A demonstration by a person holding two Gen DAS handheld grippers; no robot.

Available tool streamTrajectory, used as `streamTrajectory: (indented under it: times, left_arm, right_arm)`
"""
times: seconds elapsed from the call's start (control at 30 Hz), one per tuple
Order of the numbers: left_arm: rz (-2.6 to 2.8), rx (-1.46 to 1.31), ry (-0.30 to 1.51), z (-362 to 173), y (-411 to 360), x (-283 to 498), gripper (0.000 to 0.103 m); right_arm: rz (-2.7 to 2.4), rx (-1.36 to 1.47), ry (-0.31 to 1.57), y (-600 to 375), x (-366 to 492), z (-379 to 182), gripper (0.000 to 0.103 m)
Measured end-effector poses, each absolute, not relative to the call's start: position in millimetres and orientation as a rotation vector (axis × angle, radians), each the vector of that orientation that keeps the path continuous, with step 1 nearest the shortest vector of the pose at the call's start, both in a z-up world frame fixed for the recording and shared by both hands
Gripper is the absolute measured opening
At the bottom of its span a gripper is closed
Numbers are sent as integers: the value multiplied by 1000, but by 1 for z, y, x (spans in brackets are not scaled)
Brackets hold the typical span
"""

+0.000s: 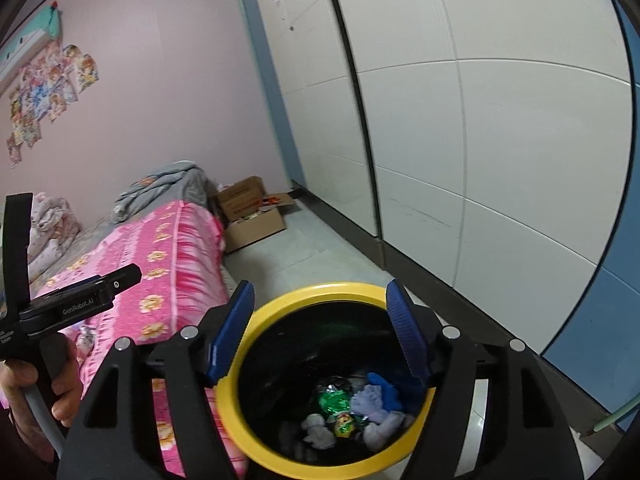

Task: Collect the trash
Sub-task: 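Move both grippers back over the bedspread toward the snack pouch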

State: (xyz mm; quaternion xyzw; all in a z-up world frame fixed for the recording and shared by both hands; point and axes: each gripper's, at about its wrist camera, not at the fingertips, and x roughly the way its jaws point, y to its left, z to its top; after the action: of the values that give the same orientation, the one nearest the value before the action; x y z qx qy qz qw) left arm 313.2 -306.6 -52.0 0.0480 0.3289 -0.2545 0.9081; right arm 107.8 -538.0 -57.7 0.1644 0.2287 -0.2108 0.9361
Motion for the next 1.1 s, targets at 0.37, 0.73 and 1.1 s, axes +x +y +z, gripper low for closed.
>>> streamTrajectory:
  times: [0.37, 0.73, 1.1]
  left_arm:
    - [-383, 45, 650, -34, -213, 330, 86]
    - [-230, -7, 632, -22, -121, 365, 86]
    - [-168, -7, 715, -46, -66, 405, 86]
  right_arm:
    - [-262, 296, 478, -484, 126, -32, 69]
    - [-17, 285, 559, -404, 178, -27, 69]
    - [168, 258, 696, -329, 237, -53, 69]
